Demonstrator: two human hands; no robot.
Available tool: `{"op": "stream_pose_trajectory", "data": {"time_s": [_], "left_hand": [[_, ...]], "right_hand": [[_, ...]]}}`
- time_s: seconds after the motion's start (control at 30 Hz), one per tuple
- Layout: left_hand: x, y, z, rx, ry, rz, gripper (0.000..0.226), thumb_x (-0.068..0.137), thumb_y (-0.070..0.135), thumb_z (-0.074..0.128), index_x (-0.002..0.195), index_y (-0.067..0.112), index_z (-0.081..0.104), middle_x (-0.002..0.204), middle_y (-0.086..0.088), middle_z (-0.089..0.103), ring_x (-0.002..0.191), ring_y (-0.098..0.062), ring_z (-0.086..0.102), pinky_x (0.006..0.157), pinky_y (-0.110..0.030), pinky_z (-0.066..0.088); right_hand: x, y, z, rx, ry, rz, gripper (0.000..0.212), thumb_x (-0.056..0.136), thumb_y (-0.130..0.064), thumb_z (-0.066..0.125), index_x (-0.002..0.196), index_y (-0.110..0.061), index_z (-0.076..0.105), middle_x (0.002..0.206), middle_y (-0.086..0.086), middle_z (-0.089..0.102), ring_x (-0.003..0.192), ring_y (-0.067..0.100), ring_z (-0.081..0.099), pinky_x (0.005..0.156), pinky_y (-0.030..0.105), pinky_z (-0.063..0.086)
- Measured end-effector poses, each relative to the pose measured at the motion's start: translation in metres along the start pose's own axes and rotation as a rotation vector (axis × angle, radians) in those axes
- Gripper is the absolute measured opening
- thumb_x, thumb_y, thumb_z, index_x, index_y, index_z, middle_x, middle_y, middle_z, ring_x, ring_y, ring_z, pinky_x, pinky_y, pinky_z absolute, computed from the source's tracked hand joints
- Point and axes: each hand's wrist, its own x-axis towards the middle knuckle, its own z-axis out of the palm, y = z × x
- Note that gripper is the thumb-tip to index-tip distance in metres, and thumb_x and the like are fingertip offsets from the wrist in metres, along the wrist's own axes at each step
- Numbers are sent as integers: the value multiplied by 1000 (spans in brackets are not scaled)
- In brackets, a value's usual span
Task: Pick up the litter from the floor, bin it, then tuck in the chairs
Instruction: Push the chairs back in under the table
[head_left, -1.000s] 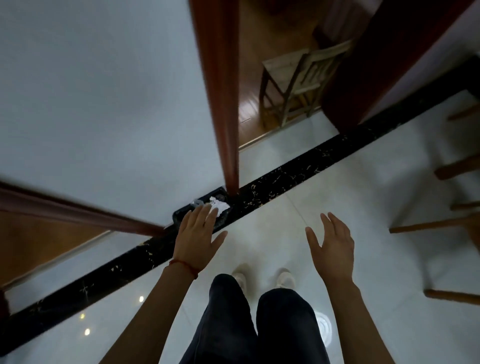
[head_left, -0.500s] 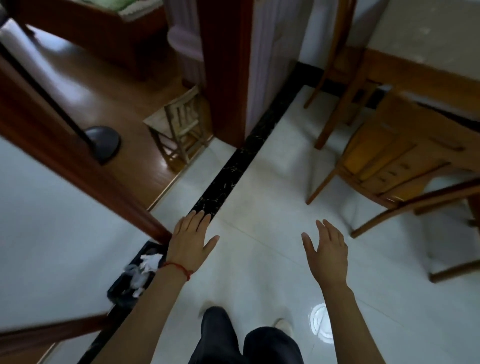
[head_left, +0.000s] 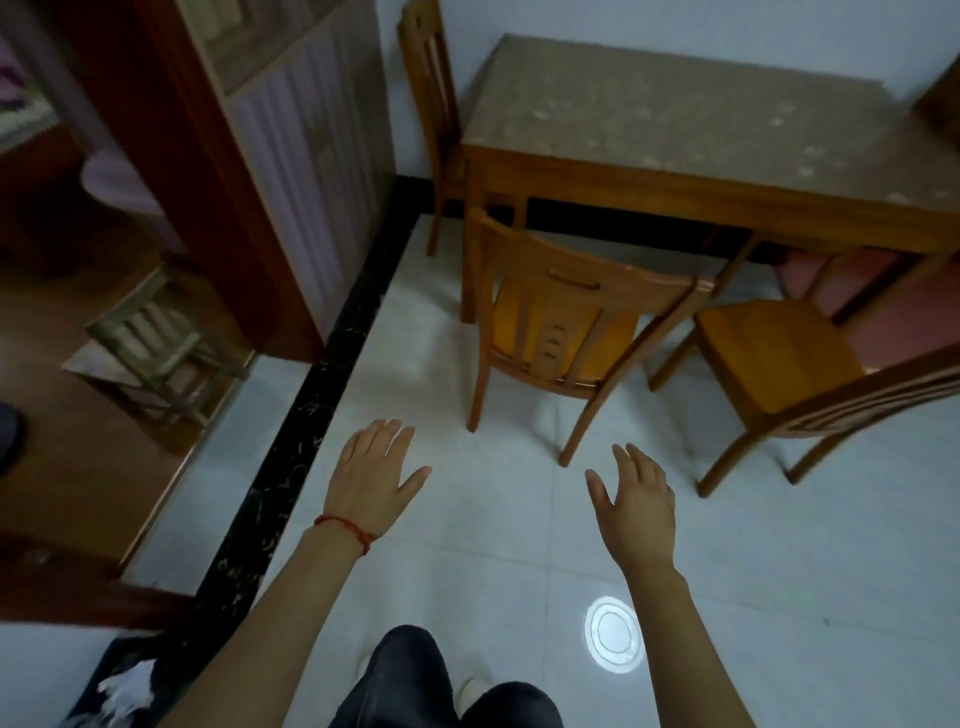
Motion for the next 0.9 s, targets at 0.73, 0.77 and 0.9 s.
{"op": "stream_pose_trajectory", "data": {"time_s": [0.73,0.77,0.9], "left_hand": [[312,48,-15,-83,3,245,56,91,38,51,136,6,40,145,-15,37,135,-29,29,110,-43,23],[320,49,-14,-107,-5,226,56,91,38,51,136,6,40,145,-14,38,135,-29,29,110,-42,23],[343,58,-6,-334,-24,19,55,93,37,48,136,4,38,143,-16,39,132,-30,32,108,-41,25]], "right_hand": [[223,-12,5,13,157,296,53,88,-45,47,131,-15,42,140,10,45,129,30,40,106,47,30],[230,-14,5,29,162,311,53,88,-45,47,131,-15,42,140,10,45,128,30,40,106,47,30],[259,-16,6,180,189,394,51,89,-43,48,129,-11,46,134,11,51,124,28,45,103,44,36]]}}
